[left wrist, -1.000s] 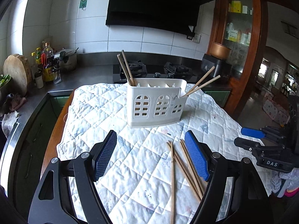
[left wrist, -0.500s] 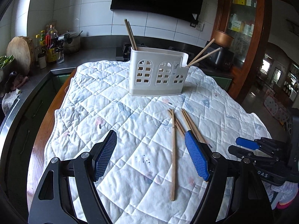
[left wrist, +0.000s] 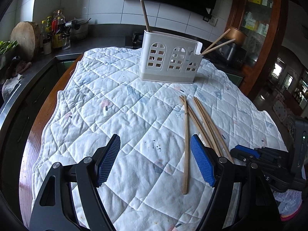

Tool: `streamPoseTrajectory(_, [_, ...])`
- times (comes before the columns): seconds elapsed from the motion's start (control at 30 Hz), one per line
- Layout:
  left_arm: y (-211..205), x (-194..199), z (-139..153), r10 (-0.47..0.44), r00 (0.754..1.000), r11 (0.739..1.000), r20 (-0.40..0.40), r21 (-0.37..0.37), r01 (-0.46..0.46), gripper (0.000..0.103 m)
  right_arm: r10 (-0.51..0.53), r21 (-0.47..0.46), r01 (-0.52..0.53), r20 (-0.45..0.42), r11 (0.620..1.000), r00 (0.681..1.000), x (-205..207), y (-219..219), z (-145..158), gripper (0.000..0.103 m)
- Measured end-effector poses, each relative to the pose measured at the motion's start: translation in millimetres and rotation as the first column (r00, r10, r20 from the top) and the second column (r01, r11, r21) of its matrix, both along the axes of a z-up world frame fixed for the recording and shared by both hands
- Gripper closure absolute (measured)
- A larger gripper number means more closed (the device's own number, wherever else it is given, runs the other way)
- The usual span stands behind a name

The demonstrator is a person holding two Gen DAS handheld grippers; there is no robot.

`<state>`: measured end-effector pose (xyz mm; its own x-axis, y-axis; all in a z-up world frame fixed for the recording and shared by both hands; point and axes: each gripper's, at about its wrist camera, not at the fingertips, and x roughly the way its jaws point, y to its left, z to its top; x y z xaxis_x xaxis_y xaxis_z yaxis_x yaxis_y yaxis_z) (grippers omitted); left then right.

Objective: Organize utensils
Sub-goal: 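Move both open tools down toward the loose chopsticks on the cloth, then close the left tool on a chopstick while the right tool grasps another chopstick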

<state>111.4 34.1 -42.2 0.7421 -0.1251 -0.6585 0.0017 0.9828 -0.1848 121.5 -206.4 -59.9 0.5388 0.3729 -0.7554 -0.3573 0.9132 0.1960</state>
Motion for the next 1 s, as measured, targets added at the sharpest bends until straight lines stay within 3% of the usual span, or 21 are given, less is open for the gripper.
streamPoseTrajectory(0.43, [-4.8,0.2,-16.5,-0.024,0.999,1.000,-0.039,-0.005,0.024,0.028,-0.025,-0.010,0.025,-0.041,1.000,0.999,10.4,8.6,-12.9,0.091])
streamPoseTrajectory(1.0, [-39.7,4.9,-36.1,-0.121,0.990,0.993,-0.074,0.003,0.121,0.030,-0.047,-0.021,0.046,-0.016,0.999,0.999,8.1,0.8,-8.0,0.096])
